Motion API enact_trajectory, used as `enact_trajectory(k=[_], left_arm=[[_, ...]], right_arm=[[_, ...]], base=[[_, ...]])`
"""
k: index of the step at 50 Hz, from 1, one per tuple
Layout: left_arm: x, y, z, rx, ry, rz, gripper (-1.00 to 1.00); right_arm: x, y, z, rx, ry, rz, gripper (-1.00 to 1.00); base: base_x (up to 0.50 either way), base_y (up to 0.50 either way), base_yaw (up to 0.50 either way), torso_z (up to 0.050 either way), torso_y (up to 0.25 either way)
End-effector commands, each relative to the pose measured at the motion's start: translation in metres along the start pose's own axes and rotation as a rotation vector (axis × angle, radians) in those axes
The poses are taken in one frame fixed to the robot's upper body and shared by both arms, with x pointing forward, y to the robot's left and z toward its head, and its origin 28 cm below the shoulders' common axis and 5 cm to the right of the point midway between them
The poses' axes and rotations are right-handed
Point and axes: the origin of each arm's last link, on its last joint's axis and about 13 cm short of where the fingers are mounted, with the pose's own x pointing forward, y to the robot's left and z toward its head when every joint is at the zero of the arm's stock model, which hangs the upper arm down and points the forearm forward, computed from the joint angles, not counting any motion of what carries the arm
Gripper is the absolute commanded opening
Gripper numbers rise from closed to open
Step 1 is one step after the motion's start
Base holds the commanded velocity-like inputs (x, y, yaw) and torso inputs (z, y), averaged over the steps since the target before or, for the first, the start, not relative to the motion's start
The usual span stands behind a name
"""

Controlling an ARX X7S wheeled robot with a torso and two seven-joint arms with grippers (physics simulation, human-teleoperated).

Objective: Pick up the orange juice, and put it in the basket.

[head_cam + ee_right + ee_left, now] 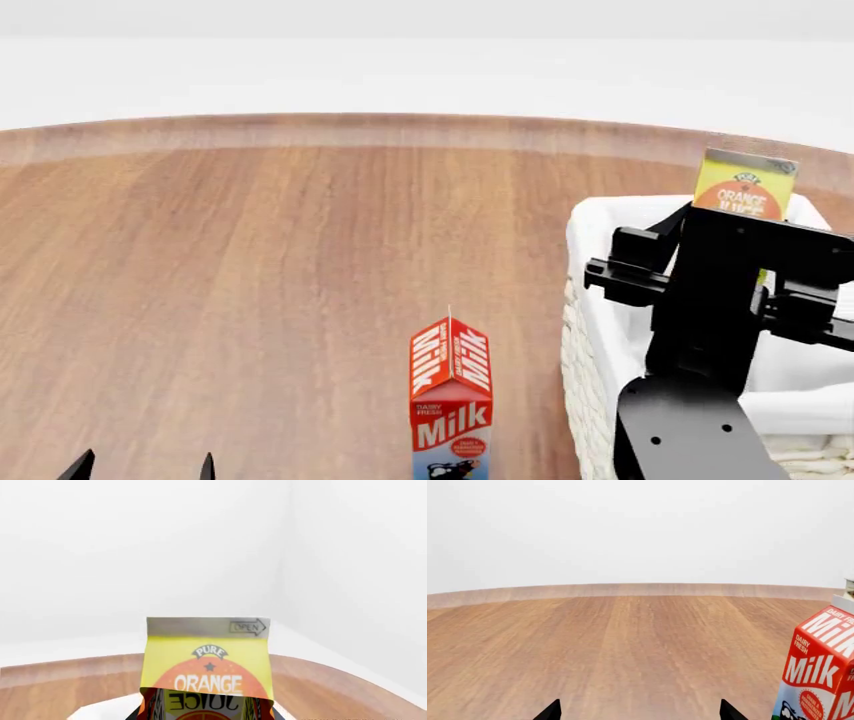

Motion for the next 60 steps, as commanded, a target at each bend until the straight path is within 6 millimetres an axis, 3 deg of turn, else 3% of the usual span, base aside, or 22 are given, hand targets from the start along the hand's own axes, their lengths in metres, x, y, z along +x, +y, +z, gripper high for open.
enact_trajectory(k=[1,39,40,60], left_arm=[[0.0,0.0,0.0,0.0,0.0,0.0,1.0],[0.0,0.0,0.0,0.0,0.0,0.0,1.0],[0.0,0.0,0.0,0.0,0.0,0.0,1.0],[0.0,0.0,0.0,0.0,0.0,0.0,1.0]], right_arm=[[0.003,0.001,-0.002,-0.03,-0.024,-0.001,-1.0],[0.019,0.005,-0.012,-0.064,-0.008,-0.026,-1.0],[0.019,0.005,-0.012,-0.06,-0.011,-0.029,1.0],[0.007,0.007,-0.009,-0.053,-0.03,0.0,1.0]], base=[[0.0,0.0,0.0,0.0,0.0],[0.0,0.0,0.0,0.0,0.001],[0.0,0.0,0.0,0.0,0.0],[0.0,0.0,0.0,0.0,0.0]])
